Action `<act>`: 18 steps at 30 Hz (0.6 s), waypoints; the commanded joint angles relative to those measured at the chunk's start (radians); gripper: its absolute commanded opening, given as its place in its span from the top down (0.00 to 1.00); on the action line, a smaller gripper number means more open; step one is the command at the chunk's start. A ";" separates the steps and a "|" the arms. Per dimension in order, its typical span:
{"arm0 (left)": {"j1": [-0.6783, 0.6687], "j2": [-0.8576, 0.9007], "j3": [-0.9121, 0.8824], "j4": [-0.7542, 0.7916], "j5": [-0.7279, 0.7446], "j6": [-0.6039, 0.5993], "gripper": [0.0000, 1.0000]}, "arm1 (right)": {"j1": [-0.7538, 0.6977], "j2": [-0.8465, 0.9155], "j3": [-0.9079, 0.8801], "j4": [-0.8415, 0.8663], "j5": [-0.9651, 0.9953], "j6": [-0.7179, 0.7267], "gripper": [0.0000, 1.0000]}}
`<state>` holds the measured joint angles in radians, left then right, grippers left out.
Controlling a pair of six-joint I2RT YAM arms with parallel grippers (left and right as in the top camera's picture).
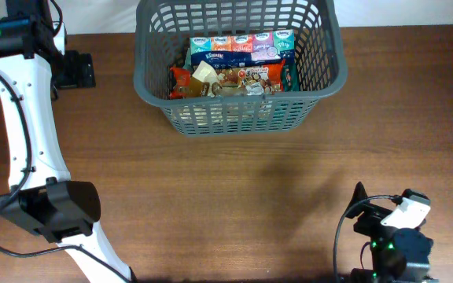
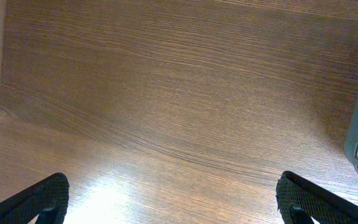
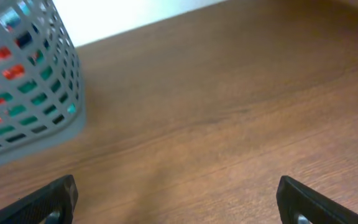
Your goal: Pack container
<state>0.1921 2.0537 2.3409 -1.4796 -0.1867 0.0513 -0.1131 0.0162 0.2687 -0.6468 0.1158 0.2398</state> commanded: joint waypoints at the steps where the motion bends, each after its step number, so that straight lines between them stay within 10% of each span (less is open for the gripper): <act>1: 0.002 0.015 -0.003 -0.002 0.007 -0.014 0.01 | 0.008 -0.013 -0.053 0.024 0.019 0.009 0.01; 18: 0.002 0.015 -0.003 -0.002 0.007 -0.014 0.01 | 0.008 -0.013 -0.113 0.042 0.009 0.009 0.01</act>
<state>0.1921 2.0537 2.3409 -1.4799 -0.1864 0.0509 -0.1131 0.0154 0.1642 -0.6083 0.1154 0.2398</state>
